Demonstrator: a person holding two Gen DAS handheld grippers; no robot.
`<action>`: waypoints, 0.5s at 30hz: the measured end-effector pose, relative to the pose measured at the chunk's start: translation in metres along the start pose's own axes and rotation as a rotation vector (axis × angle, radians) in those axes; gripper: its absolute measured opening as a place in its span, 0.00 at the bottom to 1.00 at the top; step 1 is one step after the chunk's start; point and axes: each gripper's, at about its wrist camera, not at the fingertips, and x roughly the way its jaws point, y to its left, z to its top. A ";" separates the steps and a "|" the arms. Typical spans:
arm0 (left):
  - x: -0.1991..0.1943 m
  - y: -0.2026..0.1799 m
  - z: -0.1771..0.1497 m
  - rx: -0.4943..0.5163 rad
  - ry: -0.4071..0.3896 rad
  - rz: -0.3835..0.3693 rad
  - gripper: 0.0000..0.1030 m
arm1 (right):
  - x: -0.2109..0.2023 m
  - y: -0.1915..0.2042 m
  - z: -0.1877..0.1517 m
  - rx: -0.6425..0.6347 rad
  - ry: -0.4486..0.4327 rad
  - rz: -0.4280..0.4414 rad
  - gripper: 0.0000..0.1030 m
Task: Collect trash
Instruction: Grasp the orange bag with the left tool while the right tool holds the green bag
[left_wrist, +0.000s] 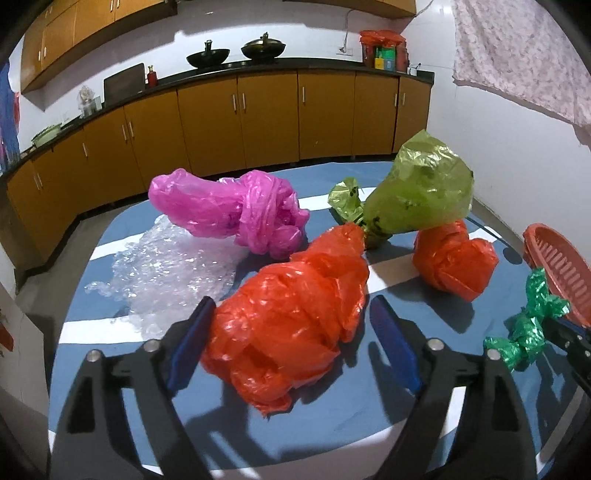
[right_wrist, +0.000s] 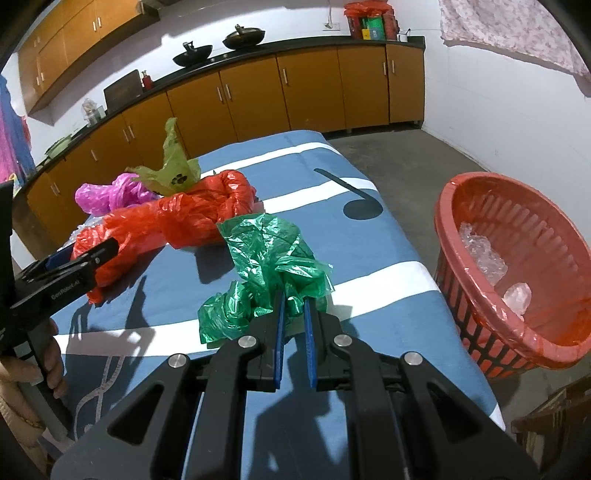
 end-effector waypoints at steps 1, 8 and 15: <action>0.001 0.000 0.001 -0.004 0.004 -0.002 0.81 | 0.000 -0.001 0.000 0.002 -0.001 -0.002 0.10; 0.007 -0.002 0.006 0.007 0.012 -0.019 0.57 | -0.005 -0.009 0.003 0.013 -0.007 -0.011 0.10; -0.001 0.000 0.002 0.000 -0.004 -0.017 0.35 | -0.010 -0.013 0.004 0.024 -0.018 -0.010 0.10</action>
